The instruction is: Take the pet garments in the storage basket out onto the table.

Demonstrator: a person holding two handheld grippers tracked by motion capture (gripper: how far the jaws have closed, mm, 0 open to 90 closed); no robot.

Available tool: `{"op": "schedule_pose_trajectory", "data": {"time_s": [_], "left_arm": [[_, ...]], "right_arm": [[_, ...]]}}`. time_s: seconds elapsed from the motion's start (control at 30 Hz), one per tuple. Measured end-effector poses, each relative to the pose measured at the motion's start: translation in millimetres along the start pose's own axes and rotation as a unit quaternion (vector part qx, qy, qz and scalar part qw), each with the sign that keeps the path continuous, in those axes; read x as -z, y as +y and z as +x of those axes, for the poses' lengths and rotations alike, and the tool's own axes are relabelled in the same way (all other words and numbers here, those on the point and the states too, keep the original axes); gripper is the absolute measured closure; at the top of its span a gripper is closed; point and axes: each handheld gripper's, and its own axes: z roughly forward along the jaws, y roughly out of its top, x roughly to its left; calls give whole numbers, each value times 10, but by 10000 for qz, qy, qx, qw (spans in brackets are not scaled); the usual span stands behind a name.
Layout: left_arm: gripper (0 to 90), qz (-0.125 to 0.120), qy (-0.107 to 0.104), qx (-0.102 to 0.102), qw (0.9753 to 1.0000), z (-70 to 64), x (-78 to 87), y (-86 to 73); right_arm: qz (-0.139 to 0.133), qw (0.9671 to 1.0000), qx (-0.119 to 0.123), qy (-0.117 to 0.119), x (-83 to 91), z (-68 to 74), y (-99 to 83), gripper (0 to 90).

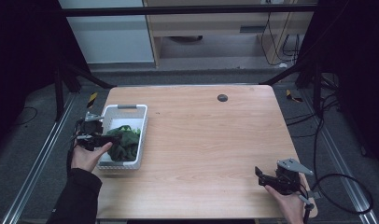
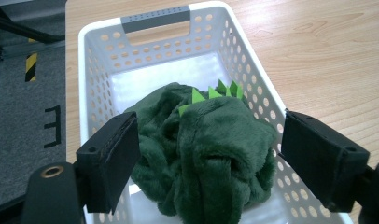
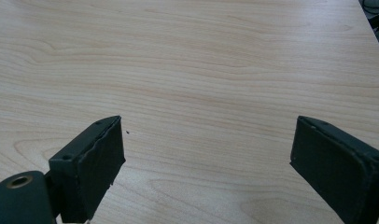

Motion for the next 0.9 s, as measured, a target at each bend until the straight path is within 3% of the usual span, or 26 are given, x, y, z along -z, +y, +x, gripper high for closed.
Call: {"op": "schedule_pose_trajectory", "data": {"time_s": [0.9], "left_arm": [[156, 513, -29, -78, 9986, -52, -297, -19]], "right_arm": [[118, 9999, 13, 86, -35, 2, -7, 76]]}}
